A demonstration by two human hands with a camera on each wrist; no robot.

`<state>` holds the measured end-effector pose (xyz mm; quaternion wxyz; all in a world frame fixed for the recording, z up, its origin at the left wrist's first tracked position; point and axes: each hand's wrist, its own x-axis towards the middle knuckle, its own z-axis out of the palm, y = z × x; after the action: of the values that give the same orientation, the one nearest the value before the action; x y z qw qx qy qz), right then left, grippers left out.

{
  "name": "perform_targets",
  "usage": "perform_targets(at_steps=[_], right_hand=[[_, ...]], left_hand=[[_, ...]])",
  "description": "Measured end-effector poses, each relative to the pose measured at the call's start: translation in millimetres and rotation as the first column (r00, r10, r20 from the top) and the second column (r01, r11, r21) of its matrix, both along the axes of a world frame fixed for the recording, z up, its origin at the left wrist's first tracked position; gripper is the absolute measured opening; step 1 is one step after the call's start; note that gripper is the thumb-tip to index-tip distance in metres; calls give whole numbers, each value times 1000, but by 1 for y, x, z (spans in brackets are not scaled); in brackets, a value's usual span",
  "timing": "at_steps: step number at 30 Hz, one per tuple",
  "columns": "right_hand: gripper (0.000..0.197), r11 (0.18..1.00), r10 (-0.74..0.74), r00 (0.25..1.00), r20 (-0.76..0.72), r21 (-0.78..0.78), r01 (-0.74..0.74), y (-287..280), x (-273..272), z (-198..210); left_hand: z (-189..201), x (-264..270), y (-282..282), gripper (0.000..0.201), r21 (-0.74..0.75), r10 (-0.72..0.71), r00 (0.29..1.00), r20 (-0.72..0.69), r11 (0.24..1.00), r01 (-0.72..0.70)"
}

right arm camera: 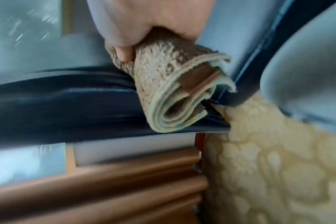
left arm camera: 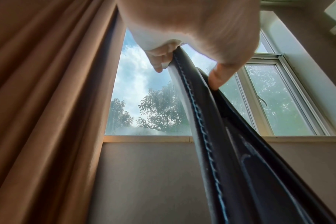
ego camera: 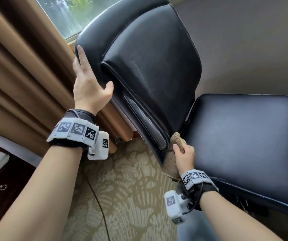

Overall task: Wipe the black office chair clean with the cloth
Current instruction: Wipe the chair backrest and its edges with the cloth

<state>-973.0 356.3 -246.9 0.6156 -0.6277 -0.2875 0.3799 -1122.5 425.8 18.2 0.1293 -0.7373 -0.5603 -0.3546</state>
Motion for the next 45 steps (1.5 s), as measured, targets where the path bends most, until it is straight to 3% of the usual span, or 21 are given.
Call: perform_targets(at_steps=[5,9,13,17,21,23,27,33,39,43,45], right_hand=[[31,980,-200,955,-221,-29,199,11,1,15],[37,983,-134,975,-180,102,154,16,-18,40],[40,979,-143,975,-168,122,165,10,-39,28],[38,986,-139,981,-134,75,150,8,-36,8],[39,981,-191,957,-216,-31,189,4,-29,1],[40,975,-217,946,-242,-11,220,7,-30,7],[40,974,-172,961,-218,106,199,16,-39,23],[34,974,-166,986,-5,159,164,8,-31,9],[36,937,-233,971,48,277,211,11,-35,27],[32,964,-203,979,18,177,197,8,-35,10],[33,981,-184,982,-37,52,186,4,-25,-6]], left_hand=[[-20,16,-4,95,55,19,994,109,998,-25],[-33,15,2,94,124,-46,989,138,992,28],[-39,13,6,92,164,-84,990,111,984,65],[-56,9,7,86,208,-108,987,119,975,81],[-75,14,5,83,216,-107,985,138,974,75],[-84,17,5,83,211,-113,984,139,974,82],[-94,16,5,85,178,-127,984,122,979,104],[-94,14,8,88,137,-158,979,130,981,140],[-94,14,7,89,155,-205,970,133,971,184],[-95,14,9,88,172,-221,970,104,964,202],[-94,15,9,88,174,-214,973,87,965,197]])
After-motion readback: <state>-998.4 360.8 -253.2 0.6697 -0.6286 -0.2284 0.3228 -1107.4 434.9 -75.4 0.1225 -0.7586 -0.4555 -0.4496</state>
